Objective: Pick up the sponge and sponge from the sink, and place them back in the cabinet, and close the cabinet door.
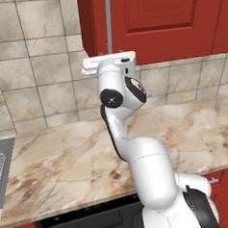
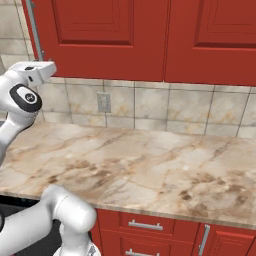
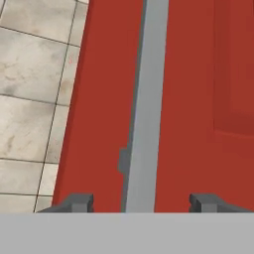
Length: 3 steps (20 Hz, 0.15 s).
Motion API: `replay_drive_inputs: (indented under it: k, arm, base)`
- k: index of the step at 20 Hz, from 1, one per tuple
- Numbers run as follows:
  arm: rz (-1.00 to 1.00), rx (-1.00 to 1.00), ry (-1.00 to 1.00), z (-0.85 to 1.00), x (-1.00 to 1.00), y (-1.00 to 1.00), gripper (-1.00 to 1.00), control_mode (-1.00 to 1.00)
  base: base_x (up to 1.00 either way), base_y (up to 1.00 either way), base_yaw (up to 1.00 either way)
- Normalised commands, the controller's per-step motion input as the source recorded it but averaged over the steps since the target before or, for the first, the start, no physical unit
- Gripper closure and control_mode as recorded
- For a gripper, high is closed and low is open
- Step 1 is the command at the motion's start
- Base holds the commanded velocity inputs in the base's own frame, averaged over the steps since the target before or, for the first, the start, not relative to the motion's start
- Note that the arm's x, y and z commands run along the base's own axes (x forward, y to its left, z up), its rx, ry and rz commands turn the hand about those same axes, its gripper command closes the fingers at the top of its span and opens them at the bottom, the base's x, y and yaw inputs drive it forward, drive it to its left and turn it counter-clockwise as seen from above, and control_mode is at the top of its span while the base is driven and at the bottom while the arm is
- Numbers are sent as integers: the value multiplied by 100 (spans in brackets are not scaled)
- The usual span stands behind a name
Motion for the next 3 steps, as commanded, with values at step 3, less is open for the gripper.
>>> replay_drive_inputs:
  k: [3]
  arm:
    - [-4,0,0,0,27,0,-100,-100]
  base:
    - [0,0,0]
